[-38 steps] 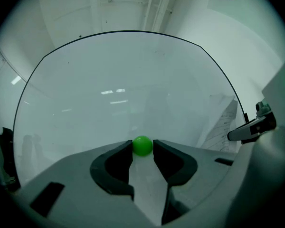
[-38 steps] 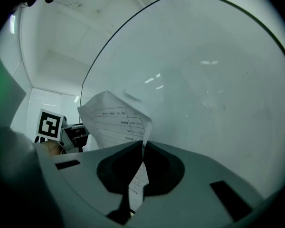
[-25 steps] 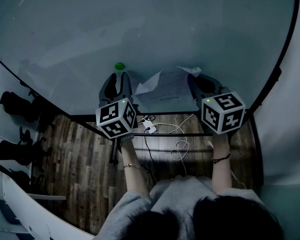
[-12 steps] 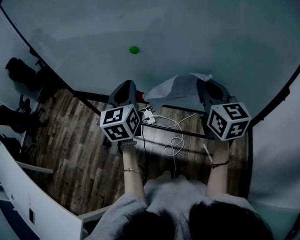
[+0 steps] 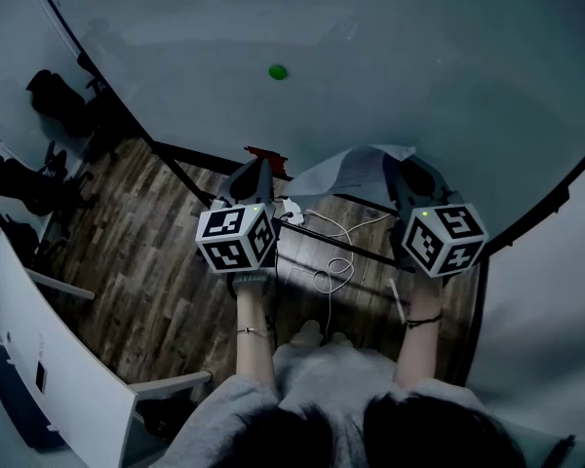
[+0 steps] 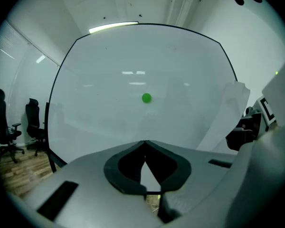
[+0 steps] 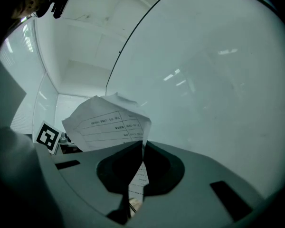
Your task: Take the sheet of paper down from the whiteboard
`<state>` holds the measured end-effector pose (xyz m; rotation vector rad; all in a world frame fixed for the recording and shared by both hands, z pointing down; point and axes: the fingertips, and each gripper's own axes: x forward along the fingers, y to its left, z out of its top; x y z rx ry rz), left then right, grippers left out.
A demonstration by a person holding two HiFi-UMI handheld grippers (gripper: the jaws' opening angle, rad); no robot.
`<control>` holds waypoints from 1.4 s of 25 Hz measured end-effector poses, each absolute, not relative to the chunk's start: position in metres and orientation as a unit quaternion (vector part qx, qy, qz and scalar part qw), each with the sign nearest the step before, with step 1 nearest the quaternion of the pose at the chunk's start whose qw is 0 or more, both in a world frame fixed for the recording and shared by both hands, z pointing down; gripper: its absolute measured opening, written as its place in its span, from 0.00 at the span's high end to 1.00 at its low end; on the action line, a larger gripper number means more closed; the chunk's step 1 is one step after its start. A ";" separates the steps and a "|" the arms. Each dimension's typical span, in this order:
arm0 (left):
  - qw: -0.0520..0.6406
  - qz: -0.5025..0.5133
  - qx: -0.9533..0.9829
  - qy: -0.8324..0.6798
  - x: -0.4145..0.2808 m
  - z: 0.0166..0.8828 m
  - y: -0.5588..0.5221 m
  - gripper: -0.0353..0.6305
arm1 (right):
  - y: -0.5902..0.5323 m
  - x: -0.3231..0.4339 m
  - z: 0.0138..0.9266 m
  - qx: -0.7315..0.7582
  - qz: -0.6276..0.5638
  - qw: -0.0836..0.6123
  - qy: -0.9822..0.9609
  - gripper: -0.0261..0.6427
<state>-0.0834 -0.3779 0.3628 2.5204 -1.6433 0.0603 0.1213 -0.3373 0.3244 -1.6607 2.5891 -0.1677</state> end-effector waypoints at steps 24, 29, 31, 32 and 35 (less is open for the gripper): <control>0.094 0.022 0.826 -0.556 -0.108 0.398 -0.320 0.94 | -0.322 0.078 0.337 -0.464 -0.051 0.024 0.884 0.96; 0.086 0.020 0.821 -0.565 -0.113 0.396 -0.318 0.94 | -0.324 0.074 0.341 -0.459 -0.055 0.022 0.886 0.96; 0.082 0.020 0.821 -0.565 -0.112 0.395 -0.319 0.94 | -0.325 0.074 0.341 -0.457 -0.055 0.022 0.887 0.96; 0.081 0.021 0.821 -0.565 -0.111 0.395 -0.319 0.94 | -0.326 0.075 0.341 -0.456 -0.055 0.022 0.888 0.96; 0.076 0.023 0.822 -0.564 -0.110 0.394 -0.320 0.94 | -0.326 0.075 0.339 -0.455 -0.051 0.026 0.888 0.96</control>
